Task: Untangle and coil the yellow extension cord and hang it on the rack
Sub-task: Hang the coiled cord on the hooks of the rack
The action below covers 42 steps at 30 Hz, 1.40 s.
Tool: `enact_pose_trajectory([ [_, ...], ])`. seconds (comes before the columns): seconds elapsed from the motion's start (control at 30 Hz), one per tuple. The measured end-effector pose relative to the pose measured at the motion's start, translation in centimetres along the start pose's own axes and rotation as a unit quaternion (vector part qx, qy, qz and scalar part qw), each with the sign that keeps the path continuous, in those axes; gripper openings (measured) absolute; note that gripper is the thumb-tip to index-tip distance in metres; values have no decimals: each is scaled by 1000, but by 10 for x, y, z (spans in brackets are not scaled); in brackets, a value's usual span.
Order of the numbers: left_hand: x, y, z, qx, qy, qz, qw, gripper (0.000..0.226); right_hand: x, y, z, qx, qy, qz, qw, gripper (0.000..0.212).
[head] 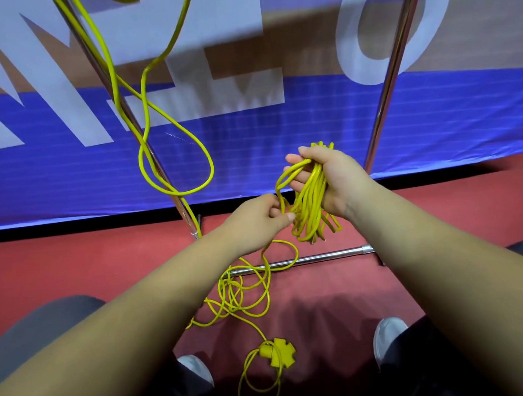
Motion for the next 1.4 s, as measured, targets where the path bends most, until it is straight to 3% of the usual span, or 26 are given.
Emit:
enact_pose_trajectory([
  [0.07, 8, 4, -2, -10, -68, -22, 997, 26, 1, 1, 0, -5, 12, 2, 1000, 9],
  [0.13, 7, 3, 2, 35, -91, -6, 995, 26, 2, 3, -2, -15, 31, 3, 999, 9],
  [0.27, -7, -12, 20, 169, 21, 56, 984, 22, 2, 9, -15, -47, 61, 7, 997, 5],
  [0.37, -2, -22, 38, 258, 122, 73, 956, 24, 3, 13, -22, -48, 55, 3, 997, 7],
  [0.53, 22, -35, 49, 390, 130, 19, 911, 17, 0, 15, -17, -21, 31, 17, 999, 9],
  [0.67, 65, -31, 57, 418, 231, -33, 878, 11, 3, 11, -7, 17, 28, 34, 999, 10],
  [0.77, 102, -35, 64, 441, 300, -80, 842, 22, 18, 7, -3, 52, 24, 38, 998, 12],
  [0.9, 143, -27, 51, 398, 288, -115, 863, 26, 29, -5, 0, 106, -14, 60, 992, 21],
  [1.07, 152, -3, 23, 244, 270, -96, 927, 22, 22, -16, -4, 144, -51, 113, 982, 28],
  [1.23, 120, 20, -21, 20, 67, -96, 993, 30, 26, -20, -6, 129, -143, 107, 975, 40],
  [1.33, 74, 22, -41, -27, -71, -39, 996, 30, 16, -16, -12, 91, -237, 89, 963, 34],
  [1.4, 36, 20, -51, -42, -81, 10, 996, 24, 10, -16, -17, 72, -311, 71, 945, 36],
])
Point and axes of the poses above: each hand's wrist, its own y-axis towards the middle knuckle, its own z-axis out of the palm, x = y × z, the point moved 8 cm from there along y, towards the middle knuckle, and after that the axes turned 2 degrees about -x, right-handed, at the moved point
